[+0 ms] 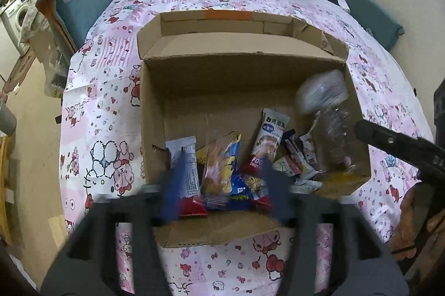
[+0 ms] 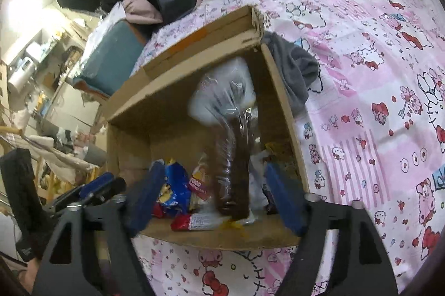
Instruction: Organize snacks
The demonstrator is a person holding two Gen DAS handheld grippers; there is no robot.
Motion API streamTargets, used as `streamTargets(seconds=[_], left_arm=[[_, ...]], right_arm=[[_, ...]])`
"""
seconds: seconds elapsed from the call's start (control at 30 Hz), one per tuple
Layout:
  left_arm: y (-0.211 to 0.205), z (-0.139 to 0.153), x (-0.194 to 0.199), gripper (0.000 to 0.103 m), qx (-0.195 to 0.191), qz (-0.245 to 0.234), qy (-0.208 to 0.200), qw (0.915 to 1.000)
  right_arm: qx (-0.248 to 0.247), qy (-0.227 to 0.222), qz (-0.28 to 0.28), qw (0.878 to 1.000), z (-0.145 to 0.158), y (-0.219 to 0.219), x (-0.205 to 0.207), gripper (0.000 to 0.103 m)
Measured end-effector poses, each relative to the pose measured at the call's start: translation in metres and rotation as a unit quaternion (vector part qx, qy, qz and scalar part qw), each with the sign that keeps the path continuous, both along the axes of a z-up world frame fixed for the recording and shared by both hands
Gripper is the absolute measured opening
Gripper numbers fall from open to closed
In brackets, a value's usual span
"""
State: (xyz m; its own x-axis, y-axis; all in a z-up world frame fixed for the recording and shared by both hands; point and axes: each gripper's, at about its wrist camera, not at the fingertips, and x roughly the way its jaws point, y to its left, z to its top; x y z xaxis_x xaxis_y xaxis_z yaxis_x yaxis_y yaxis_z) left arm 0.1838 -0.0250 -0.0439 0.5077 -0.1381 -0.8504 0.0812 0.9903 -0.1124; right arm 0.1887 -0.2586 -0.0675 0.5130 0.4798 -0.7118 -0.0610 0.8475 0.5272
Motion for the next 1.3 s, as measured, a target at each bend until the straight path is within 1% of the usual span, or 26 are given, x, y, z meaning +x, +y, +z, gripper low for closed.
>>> streamTargets(seconds=[0.03, 0.1, 0.17, 0.23, 0.3, 0.4, 0.47, 0.57, 0.7, 0.77, 0.83, 0.9, 0.97, 1.07, 1.3], left_arm=[[0.001, 0.003, -0.002, 0.081, -0.001, 0.003, -0.007, 1.0000], [0.001, 0.010, -0.008, 0.082, 0.009, 0.007, -0.026, 0.9996], [0.001, 0.015, -0.011, 0.082, 0.021, 0.001, -0.034, 0.9992], [0.003, 0.023, -0.017, 0.082, 0.029, 0.007, -0.044, 0.9986], [0.007, 0.032, -0.023, 0.082, 0.028, 0.014, -0.055, 0.9980], [0.014, 0.046, -0.039, 0.082, 0.023, 0.017, -0.080, 0.9964], [0.019, 0.053, -0.051, 0.082, 0.024, 0.021, -0.095, 0.9949], [0.025, 0.060, -0.071, 0.082, 0.024, 0.030, -0.115, 0.9926], [0.030, 0.064, -0.094, 0.082, 0.023, 0.033, -0.134, 0.9901], [0.031, 0.064, -0.103, 0.086, 0.022, 0.037, -0.140, 0.9892], [0.032, 0.064, -0.111, 0.102, 0.026, 0.045, -0.149, 0.9875], [0.033, 0.061, -0.122, 0.103, 0.033, 0.053, -0.157, 0.9856], [0.032, 0.057, -0.129, 0.103, 0.036, 0.053, -0.154, 0.9860], [0.033, 0.047, -0.135, 0.103, 0.040, 0.057, -0.144, 0.9871], [0.035, 0.036, -0.131, 0.103, 0.040, 0.066, -0.135, 0.9878]], right_arm=[[0.001, -0.004, -0.003, 1.000, 0.002, -0.002, -0.001, 0.088], [0.002, -0.011, -0.010, 1.000, 0.008, -0.005, -0.005, 0.090], [0.000, -0.025, -0.015, 1.000, 0.017, -0.008, -0.012, 0.091], [-0.004, -0.039, -0.014, 0.999, 0.027, -0.008, -0.021, 0.091], [-0.001, -0.052, -0.016, 0.999, 0.036, -0.009, -0.032, 0.091], [-0.005, -0.078, -0.020, 0.997, 0.049, -0.007, -0.055, 0.094], [-0.016, -0.093, -0.017, 0.995, 0.055, -0.003, -0.072, 0.095], [-0.030, -0.103, -0.017, 0.994, 0.059, 0.001, -0.088, 0.097], [-0.079, -0.129, -0.018, 0.988, 0.061, 0.014, -0.112, 0.100], [-0.098, -0.140, -0.014, 0.985, 0.062, 0.021, -0.120, 0.101], [-0.116, -0.150, -0.012, 0.982, 0.062, 0.027, -0.128, 0.102], [-0.139, -0.160, -0.021, 0.977, 0.061, 0.034, -0.136, 0.102], [-0.150, -0.158, -0.030, 0.975, 0.057, 0.037, -0.140, 0.102], [-0.148, -0.148, -0.033, 0.977, 0.051, 0.040, -0.141, 0.102], [-0.176, -0.148, -0.032, 0.973, 0.043, 0.048, -0.135, 0.102]])
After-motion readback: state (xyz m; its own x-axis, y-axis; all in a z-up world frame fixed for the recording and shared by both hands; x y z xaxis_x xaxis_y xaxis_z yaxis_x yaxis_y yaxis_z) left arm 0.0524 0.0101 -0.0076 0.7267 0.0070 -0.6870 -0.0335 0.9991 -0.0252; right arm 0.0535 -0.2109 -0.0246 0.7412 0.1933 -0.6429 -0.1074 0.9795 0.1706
